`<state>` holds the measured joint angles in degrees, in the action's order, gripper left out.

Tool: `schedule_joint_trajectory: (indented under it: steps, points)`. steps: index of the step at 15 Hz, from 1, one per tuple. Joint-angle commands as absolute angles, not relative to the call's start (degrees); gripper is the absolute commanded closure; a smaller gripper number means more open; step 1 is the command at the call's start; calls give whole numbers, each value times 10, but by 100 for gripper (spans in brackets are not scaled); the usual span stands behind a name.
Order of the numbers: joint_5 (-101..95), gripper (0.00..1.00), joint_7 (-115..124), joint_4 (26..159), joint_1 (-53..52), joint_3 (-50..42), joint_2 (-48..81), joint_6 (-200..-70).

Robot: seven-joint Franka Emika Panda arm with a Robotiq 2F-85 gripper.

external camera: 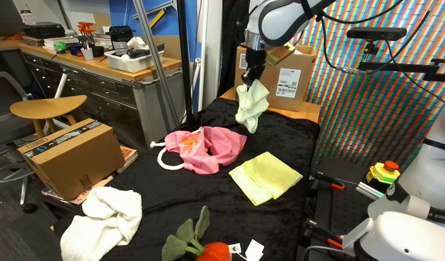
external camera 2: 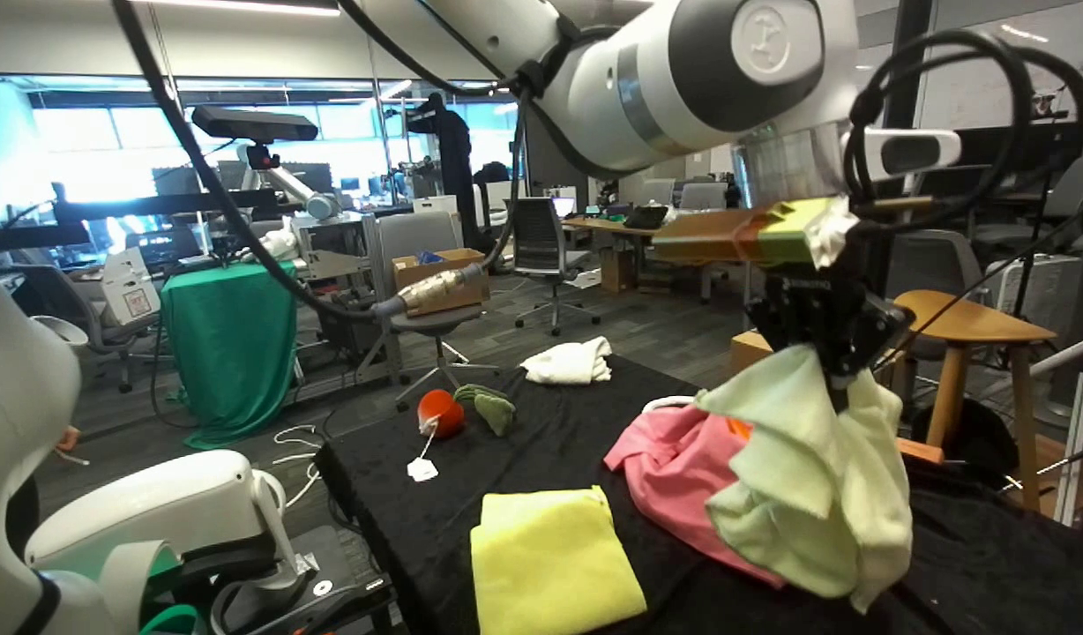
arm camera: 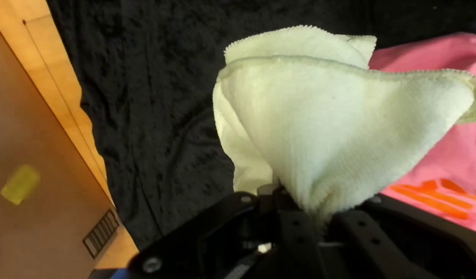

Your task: Pile all the objects on the middle back of the table

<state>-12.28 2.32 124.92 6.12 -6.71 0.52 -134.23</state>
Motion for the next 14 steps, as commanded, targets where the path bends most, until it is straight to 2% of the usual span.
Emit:
schedule_joint_trajectory:
  steps: [1, 7, 14]
  points:
    - [-120, 97, 4, 1248, 39, -41, -45, -1347]
    - [-88, 98, 19, 1215, 4, -2, -31, -1397]
    - [-94, 98, 118, 1224, -11, 13, 30, -1515]
